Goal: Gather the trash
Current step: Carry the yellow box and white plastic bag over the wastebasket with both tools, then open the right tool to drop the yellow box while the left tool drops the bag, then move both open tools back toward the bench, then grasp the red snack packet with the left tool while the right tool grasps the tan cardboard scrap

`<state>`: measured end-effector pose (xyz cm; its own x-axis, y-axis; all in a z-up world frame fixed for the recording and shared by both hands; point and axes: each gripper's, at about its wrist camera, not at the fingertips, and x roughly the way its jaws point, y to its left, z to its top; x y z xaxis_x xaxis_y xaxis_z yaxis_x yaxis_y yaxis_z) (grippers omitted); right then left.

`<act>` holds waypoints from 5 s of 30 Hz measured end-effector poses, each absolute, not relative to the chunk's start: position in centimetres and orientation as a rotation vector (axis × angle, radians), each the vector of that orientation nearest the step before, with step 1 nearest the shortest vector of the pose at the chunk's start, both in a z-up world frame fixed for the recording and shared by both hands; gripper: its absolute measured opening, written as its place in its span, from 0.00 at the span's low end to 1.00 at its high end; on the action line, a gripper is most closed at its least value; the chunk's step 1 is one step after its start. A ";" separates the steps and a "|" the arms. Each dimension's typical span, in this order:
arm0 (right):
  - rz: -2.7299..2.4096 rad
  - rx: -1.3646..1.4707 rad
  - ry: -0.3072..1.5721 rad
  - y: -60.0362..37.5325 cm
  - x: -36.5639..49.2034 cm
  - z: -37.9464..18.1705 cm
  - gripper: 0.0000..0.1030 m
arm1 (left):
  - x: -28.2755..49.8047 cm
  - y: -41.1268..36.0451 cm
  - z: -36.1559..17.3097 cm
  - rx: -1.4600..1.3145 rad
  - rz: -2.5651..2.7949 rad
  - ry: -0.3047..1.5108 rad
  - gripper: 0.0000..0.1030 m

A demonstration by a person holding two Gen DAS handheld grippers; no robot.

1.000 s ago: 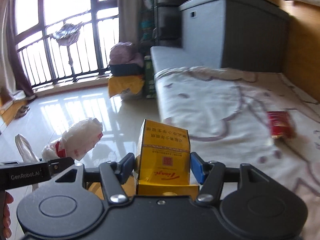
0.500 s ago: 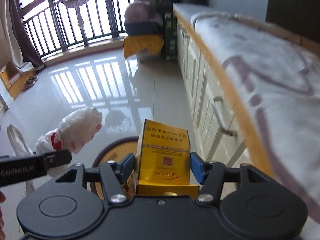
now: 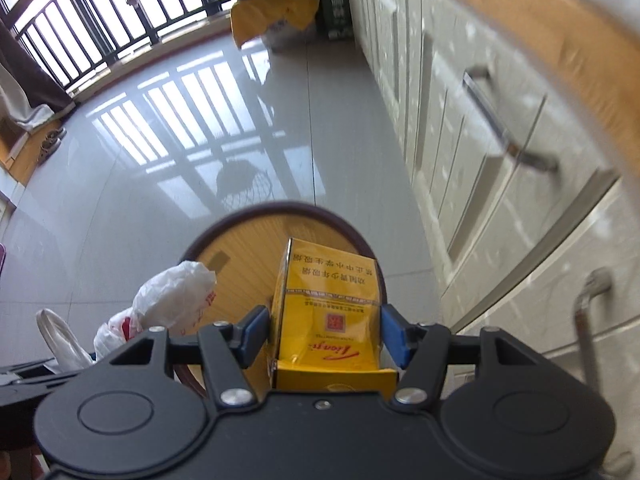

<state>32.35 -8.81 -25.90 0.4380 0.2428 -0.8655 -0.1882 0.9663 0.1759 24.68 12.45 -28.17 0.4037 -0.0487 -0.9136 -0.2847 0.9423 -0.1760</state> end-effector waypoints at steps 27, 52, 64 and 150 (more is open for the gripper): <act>0.284 0.093 1.168 -8.3 34.4 -30.3 0.61 | 27.9 13.0 -31.4 -0.325 0.252 1.306 0.82; 0.340 -0.006 1.199 -7.9 34.4 -31.4 0.98 | 26.1 13.1 -32.8 -0.270 0.232 1.352 0.97; 0.335 -0.167 1.188 -8.1 33.4 -30.9 1.00 | 25.1 13.8 -31.7 -0.252 0.235 1.333 1.00; -0.090 -0.037 0.251 -39.4 24.9 0.5 1.00 | 21.9 -16.0 -0.9 -0.009 -0.246 0.359 1.00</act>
<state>24.95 -39.37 0.53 0.9647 -0.0936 -0.2461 0.0844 0.9953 -0.0476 21.88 -15.99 -0.93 0.9065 -0.2401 -0.3472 0.2370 0.9701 -0.0521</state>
